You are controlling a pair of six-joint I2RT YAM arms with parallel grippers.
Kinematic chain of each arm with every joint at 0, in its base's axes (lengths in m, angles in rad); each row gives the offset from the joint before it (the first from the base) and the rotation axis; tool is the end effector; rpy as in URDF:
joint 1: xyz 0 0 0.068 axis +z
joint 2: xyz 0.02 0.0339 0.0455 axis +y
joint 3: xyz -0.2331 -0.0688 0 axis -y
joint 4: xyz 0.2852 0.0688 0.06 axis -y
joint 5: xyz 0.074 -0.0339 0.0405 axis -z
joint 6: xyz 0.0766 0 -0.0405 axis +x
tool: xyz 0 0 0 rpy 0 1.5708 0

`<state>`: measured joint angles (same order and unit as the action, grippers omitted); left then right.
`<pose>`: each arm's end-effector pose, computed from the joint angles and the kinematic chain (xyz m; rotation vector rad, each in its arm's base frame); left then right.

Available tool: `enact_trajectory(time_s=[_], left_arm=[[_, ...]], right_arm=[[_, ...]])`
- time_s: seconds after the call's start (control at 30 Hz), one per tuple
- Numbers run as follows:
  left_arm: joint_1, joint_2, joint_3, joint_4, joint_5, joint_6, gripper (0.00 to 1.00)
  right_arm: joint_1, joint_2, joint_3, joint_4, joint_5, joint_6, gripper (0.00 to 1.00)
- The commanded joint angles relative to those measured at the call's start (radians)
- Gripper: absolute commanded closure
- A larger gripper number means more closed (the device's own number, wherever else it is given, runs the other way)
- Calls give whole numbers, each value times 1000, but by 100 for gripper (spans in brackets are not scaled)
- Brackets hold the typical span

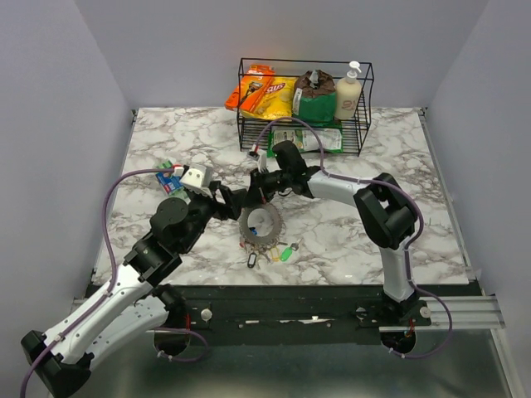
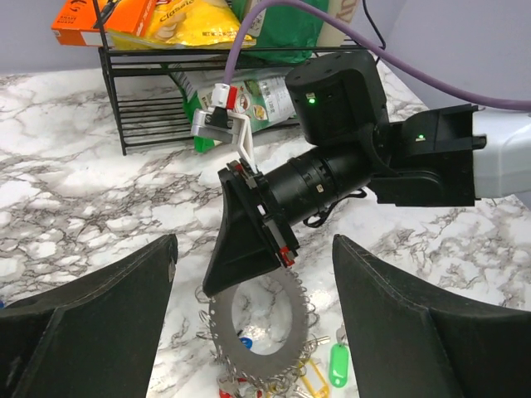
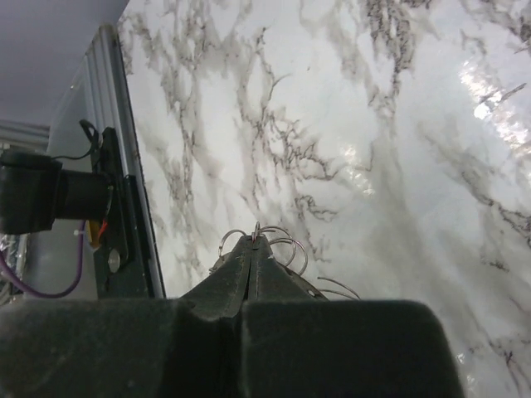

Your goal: Put the keys on the keyring

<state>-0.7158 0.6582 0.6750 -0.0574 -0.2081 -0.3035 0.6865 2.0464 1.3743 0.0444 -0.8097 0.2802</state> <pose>0.2130 -0.1643 0.3148 0.1745 1.6367 -0.6179 0.3438 0.3534 0.1156 -0.9483 2.1334 1.4060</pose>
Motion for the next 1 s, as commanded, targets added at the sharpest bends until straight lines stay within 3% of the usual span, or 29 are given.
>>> enact_trajectory(time_s=[0.0,0.17,0.37,0.7,0.8,0.97], left_arm=[[-2,9,-12,-5,-48,0,16],[-2,18,-9,-7,-56,1,16],[-2,32,-5,-9,-56,6,16],[-2,35,-15,-19,-48,3,15],[-2,44,-17,-19,-47,1,15],[-1,67,-26,-4,-42,4,15]], right_arm=[[5,57,71,46,38,48,95],[5,86,103,48,67,68,90],[7,74,100,45,93,70,71],[5,-146,-44,54,201,25,20],[5,-236,-98,54,248,10,13],[5,-371,-219,22,354,8,10]])
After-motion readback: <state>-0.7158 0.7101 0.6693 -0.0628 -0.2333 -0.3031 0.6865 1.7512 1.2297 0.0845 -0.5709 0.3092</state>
